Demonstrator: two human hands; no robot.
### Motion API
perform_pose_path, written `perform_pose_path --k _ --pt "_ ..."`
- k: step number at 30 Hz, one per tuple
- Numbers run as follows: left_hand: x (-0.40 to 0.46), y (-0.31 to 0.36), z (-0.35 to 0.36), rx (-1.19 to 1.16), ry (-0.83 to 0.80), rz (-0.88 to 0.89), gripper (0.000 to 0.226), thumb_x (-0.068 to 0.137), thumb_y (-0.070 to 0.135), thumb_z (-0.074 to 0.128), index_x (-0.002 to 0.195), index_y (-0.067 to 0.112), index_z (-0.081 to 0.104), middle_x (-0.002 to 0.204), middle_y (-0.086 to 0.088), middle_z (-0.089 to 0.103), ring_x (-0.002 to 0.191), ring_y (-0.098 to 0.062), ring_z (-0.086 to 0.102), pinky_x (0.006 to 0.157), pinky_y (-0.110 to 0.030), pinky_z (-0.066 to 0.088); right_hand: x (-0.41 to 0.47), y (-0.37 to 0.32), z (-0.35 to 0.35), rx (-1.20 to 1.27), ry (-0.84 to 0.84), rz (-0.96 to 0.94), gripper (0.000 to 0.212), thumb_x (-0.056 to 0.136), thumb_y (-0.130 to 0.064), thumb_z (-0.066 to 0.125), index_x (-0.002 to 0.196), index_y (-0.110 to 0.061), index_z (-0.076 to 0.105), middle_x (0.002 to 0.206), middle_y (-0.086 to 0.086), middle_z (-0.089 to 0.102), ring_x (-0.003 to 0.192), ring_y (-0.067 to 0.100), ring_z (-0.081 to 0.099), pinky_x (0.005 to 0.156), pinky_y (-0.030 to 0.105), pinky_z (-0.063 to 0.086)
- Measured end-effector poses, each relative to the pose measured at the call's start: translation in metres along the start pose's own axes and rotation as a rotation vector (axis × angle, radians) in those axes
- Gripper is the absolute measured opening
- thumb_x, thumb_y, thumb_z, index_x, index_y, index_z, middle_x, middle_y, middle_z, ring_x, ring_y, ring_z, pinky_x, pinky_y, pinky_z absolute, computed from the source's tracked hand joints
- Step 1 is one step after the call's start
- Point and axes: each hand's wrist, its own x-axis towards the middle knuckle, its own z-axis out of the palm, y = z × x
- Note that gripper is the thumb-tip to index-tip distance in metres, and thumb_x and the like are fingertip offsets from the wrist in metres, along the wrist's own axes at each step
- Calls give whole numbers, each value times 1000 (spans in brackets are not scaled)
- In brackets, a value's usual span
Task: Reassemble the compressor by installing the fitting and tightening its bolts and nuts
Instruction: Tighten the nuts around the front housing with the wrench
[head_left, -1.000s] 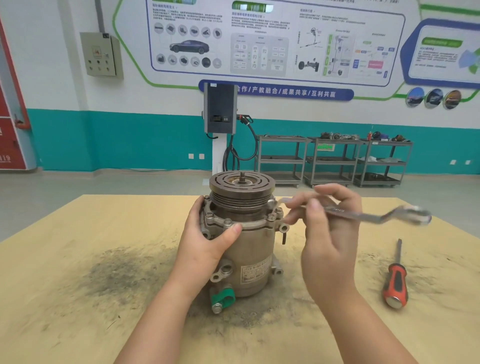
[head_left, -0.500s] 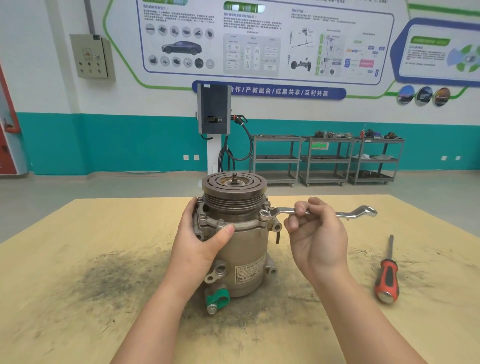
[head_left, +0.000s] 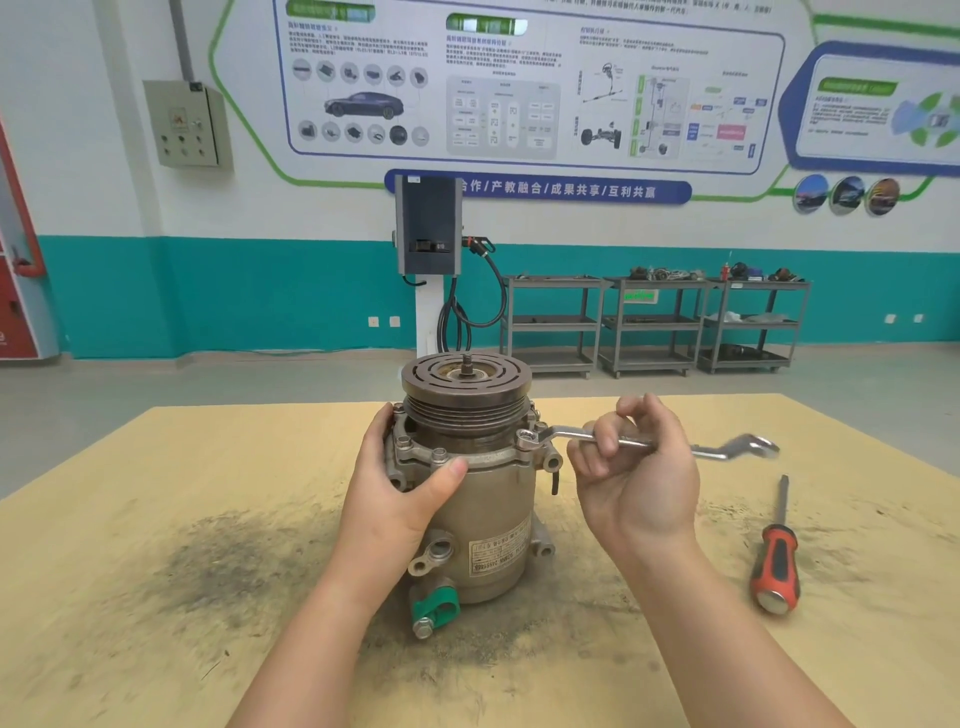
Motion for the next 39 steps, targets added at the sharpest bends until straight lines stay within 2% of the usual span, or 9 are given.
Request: perform_pose_path --k 3,7,9,14,17,22,29,35,39 --pt "0 -1 0 8 6 -4 80 54 64 75 124 57 38 115 40 57 111 11 56 75 -6 49 -19 9 0 -201 -63 -340 32 95 -22 41 67 -21 55 48 4 50 40 18 40 46 24 35" --pt "1 -4 1 16 9 11 77 54 63 76 122 60 39 116 37 60 110 8 58 82 -15 52 -45 32 3 -766 -332 -866 16 91 -16 52 78 -24 57 68 -6 58 58 10 53 56 21 45" --pt "3 -7 0 17 5 11 92 52 60 78 134 49 38 122 21 63 112 1 61 91 -24 51 -49 39 7 -933 -481 -947 4 86 -8 65 85 -12 64 77 -4 64 68 10 59 62 27 51" --pt "5 -6 0 20 6 14 110 37 72 83 133 41 41 117 22 63 109 3 61 91 -23 50 -45 25 7 -1041 -612 -993 17 88 -12 64 100 -3 71 101 8 71 93 18 68 81 35 57" --pt "2 -8 0 26 27 13 97 53 62 77 139 41 40 124 25 60 116 1 58 101 -34 49 -42 10 14 -794 -467 -837 13 99 -22 47 107 -20 57 93 4 70 76 17 66 72 26 53" --pt "2 -7 1 47 46 -5 90 53 64 75 134 50 36 118 35 56 112 11 55 86 -14 47 -29 -7 14 -296 -110 -328 19 97 -1 31 102 -16 42 65 5 64 50 16 52 52 21 46" --pt "3 -7 1 65 59 6 101 50 67 73 141 44 34 110 47 54 107 20 52 81 -10 44 -5 -14 6 -87 -72 25 19 93 3 30 98 -9 44 59 8 56 44 19 45 45 26 42" --pt "1 -6 -1 52 35 -11 104 50 67 74 143 41 35 122 34 54 115 8 55 93 -23 47 -2 3 -2 74 61 134 13 94 -4 32 89 -13 41 54 2 45 41 17 36 48 28 31" --pt "2 -6 -1 51 36 -11 97 50 68 73 137 48 35 118 39 53 113 11 53 85 -15 46 -1 3 -1 42 50 79 17 98 -2 32 90 -10 44 56 4 54 41 17 43 44 25 39"
